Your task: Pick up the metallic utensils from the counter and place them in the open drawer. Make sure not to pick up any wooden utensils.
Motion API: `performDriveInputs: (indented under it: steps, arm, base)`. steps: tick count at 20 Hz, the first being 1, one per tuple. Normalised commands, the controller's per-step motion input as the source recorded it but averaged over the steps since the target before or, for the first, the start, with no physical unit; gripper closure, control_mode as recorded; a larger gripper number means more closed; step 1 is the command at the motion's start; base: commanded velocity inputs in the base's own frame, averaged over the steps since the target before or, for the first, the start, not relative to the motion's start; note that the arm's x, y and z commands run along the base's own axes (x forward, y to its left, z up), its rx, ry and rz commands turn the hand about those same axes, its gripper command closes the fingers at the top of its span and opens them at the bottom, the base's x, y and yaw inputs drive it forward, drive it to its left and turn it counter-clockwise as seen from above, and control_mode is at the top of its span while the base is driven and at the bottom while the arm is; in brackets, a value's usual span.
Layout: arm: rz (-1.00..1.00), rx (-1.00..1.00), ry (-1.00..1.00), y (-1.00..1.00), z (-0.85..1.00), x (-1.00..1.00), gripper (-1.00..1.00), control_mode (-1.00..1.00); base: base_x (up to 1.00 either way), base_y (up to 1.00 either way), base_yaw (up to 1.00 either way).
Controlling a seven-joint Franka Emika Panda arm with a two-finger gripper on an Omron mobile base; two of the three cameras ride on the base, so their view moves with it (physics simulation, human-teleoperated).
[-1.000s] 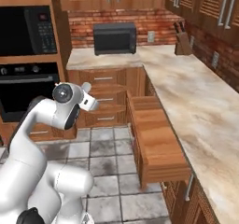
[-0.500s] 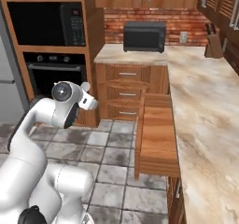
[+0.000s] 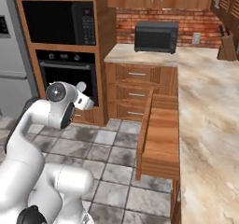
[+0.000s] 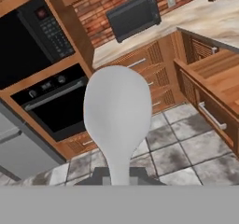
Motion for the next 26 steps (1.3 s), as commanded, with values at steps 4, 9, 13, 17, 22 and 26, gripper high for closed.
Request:
performDriveInputs:
  steps: [4,9,13,17,22,26]
  arm:
    - [0.0,0.0,0.0,0.0,0.0,0.0,1.0,1.0]
    - [0.0,0.0,0.0,0.0,0.0,0.0,1.0,1.0]
    - [0.0,0.0,0.0,0.0,0.0,0.0,1.0,1.0]
    - [0.0,0.0,0.0,0.0,0.0,0.0,1.0,1.0]
    - [0.0,0.0,0.0,0.0,0.0,0.0,1.0,1.0]
    - [-0.02,-0.02,0.05,0.0,-0.05,0.12,1.0,-1.0]
  base:
    - [-0.12,-0.42,-0.23]
    - [-0.01,-0.2,-0.4]
    - [0.03,0.0,-0.34]
    - [0.0,0.0,-0.23]
    - [0.0,0.0,-0.1]
    - [0.04,0.0,-0.07]
